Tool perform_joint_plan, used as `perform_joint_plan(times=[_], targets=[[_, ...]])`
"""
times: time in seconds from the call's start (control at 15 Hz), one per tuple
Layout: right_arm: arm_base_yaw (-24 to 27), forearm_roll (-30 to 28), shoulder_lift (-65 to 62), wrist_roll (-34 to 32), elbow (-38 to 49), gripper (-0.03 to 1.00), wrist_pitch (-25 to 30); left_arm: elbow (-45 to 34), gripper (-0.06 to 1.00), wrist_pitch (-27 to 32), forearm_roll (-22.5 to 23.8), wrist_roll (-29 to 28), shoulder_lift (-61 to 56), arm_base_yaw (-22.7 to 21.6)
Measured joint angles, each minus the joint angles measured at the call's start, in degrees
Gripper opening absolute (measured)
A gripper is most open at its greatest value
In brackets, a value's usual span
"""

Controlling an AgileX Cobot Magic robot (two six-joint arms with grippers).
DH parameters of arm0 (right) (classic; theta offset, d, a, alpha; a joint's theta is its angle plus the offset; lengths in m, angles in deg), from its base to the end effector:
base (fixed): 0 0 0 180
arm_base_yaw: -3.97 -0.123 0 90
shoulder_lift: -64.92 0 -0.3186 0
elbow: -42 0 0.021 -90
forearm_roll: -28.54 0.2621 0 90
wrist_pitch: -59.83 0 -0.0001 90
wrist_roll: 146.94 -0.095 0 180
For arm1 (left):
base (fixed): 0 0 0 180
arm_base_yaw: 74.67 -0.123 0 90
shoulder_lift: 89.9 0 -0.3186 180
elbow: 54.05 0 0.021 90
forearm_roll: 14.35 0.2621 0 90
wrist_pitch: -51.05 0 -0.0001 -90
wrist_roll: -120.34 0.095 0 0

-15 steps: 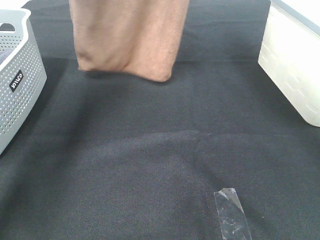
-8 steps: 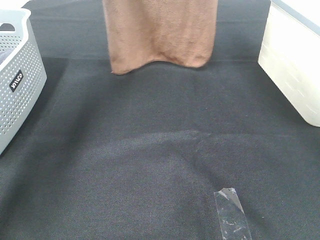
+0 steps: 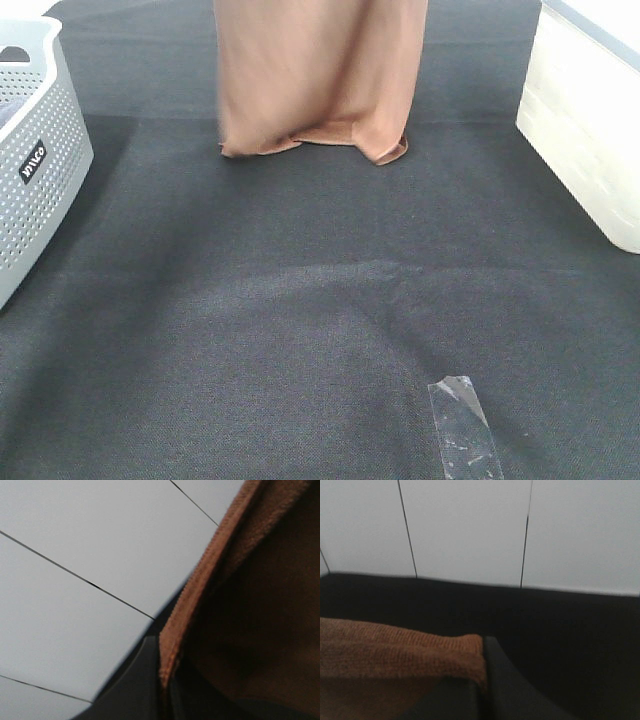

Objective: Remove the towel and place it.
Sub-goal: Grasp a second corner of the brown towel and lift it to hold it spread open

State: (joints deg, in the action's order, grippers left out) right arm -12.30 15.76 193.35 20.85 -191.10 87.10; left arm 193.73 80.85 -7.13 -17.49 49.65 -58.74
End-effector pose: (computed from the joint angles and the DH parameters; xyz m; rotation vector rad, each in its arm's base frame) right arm 0.5198 0.1417 0.4395 -0.1668 1.7733 0.1245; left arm 0.5572 -0.1529 0.4128 0.9157 1.5409 0.4645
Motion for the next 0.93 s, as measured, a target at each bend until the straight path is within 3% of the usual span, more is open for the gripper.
perform_joint_plan(times=[0.13, 0.2, 0.27, 0.33, 0.53, 0.67, 0.8, 0.93], targets=[[0.17, 5.61, -0.92, 4.76, 0.00, 0.00, 12.83, 0.00, 0.00, 18.91, -2.18, 0.06, -0.92, 1.26], [0.23, 10.31, -2.18, 9.45, 0.00, 0.00, 21.83, 0.00, 0.00, 29.11, -3.61, -1.95, -2.06, 1.60], [0.23, 11.86, -2.58, 11.29, 0.00, 0.00, 25.44, 0.00, 0.00, 35.29, -4.24, -4.47, -2.64, 1.72], [0.23, 14.67, -3.38, 14.27, 0.00, 0.00, 30.54, 0.00, 0.00, 36.90, -4.35, -5.67, -2.81, 1.72], [0.29, 16.96, -3.61, 19.31, -0.11, 0.00, 41.37, 0.00, 0.00, 39.36, -4.76, -19.02, -3.72, 1.72], [0.34, 17.99, -4.13, 20.28, -0.11, 0.00, 42.17, -2.35, 0.00, 39.36, -5.73, -24.75, -5.39, 1.72], [0.34, 20.57, -6.25, 20.51, 0.92, 0.00, 42.23, -9.63, 0.00, 39.59, -8.25, -24.12, -9.57, 1.72], [0.34, 22.46, -11.69, 20.51, 8.37, 0.00, 42.17, -17.19, 0.00, 39.65, -9.91, -23.55, -15.58, 1.72]])
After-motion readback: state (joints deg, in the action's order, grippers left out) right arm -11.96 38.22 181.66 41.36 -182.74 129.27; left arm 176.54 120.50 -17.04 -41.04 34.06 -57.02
